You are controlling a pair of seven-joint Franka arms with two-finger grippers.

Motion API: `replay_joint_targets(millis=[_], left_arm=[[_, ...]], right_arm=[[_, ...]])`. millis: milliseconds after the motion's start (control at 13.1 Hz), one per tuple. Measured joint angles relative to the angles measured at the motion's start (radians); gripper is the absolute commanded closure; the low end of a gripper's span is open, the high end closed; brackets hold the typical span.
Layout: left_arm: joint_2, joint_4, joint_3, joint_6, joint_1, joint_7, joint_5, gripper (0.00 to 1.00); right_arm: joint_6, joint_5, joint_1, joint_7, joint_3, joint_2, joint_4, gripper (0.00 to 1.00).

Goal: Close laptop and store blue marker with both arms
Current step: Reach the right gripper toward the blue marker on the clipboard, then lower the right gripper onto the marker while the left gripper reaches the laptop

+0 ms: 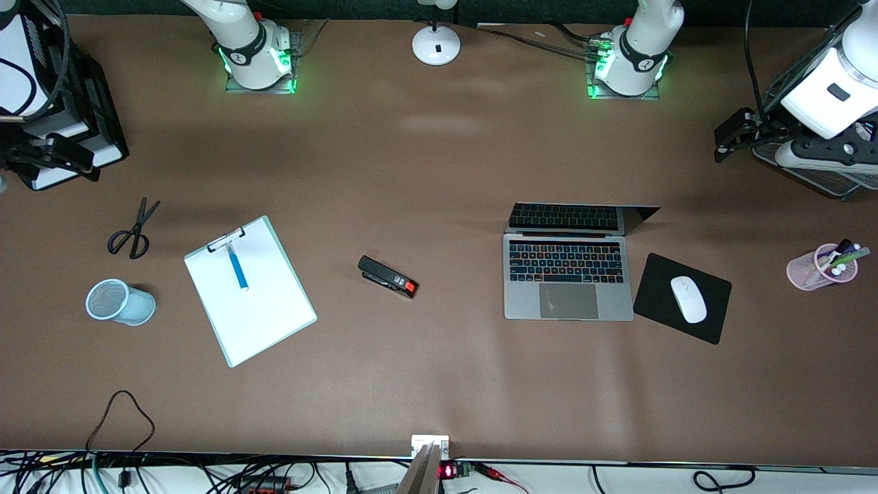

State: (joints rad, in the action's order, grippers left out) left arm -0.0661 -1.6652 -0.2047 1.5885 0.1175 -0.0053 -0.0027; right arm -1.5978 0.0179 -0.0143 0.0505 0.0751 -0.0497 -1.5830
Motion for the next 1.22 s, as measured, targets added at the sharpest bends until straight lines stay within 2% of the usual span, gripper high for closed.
replay_joint_targets(millis=[457, 839, 1220], left_arm=[[0.000, 0.000, 0.000, 0.003, 0.000, 0.000, 0.000, 0.00], [0.021, -0.006, -0.001, -0.024, 0.000, -0.001, 0.000, 0.00], [0.057, -0.090, -0.038, 0.000, -0.003, -0.041, -0.001, 0.00]], right_arm=[[-0.073, -0.037, -0.001, 0.001, -0.004, -0.144, 0.003, 0.00], [-0.138, -0.043, -0.023, 0.001, -0.011, -0.279, 0.055, 0.00], [-0.223, -0.035, -0.085, 0.004, -0.013, -0.425, 0.056, 0.00]])
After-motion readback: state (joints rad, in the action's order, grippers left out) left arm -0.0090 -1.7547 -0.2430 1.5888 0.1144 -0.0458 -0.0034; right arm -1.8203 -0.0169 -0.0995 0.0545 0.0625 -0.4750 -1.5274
